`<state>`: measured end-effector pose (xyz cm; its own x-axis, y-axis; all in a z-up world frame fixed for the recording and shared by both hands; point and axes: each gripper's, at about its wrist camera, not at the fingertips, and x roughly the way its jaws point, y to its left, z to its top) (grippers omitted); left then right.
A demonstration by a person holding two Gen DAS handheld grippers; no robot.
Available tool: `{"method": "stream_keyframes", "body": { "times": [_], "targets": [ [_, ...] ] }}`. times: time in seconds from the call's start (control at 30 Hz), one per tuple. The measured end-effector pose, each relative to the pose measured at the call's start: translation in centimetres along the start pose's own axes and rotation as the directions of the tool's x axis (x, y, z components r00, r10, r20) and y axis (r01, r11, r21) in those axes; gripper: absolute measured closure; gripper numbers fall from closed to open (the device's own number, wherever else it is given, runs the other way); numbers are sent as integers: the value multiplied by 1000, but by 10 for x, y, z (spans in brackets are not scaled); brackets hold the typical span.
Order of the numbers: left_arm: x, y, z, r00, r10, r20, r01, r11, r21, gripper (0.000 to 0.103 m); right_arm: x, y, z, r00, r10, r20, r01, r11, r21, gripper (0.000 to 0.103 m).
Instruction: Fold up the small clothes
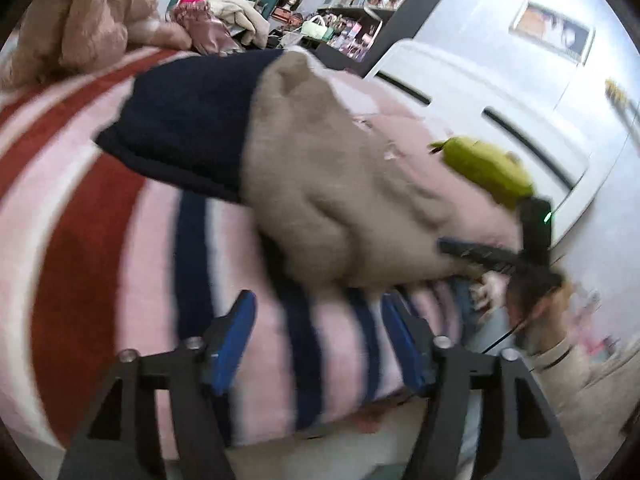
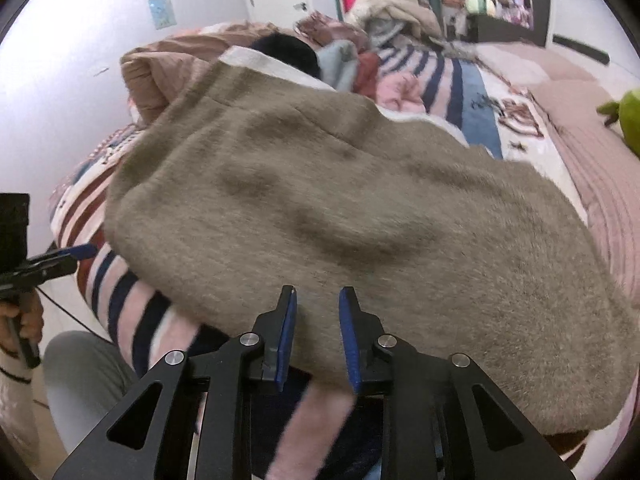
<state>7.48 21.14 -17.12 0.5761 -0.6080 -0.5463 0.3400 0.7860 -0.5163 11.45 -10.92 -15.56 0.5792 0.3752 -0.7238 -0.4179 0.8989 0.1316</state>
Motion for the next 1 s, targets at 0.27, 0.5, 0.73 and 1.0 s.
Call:
{"method": "stream_keyframes", "body": {
  "times": [0.27, 0.5, 0.73, 1.0],
  "targets": [
    [66, -17, -3, 982, -171, 83, 187, 947, -262, 14, 8, 23, -4, 999, 28, 23, -28, 1000, -8, 96],
    [94, -12, 16, 978, 6, 208, 72, 929, -363, 20, 27, 11, -11, 995, 96, -25, -95, 995, 43, 96],
    [99, -50, 45, 959, 192, 208, -142, 962, -232, 78, -22, -31, -17, 988, 141, 62, -147, 984, 102, 96],
    [111, -167, 92, 941, 217, 259, -260, 955, 142, 80, -80, -108, -33, 981, 63, 184, -99, 975, 198, 96]
  ]
}}
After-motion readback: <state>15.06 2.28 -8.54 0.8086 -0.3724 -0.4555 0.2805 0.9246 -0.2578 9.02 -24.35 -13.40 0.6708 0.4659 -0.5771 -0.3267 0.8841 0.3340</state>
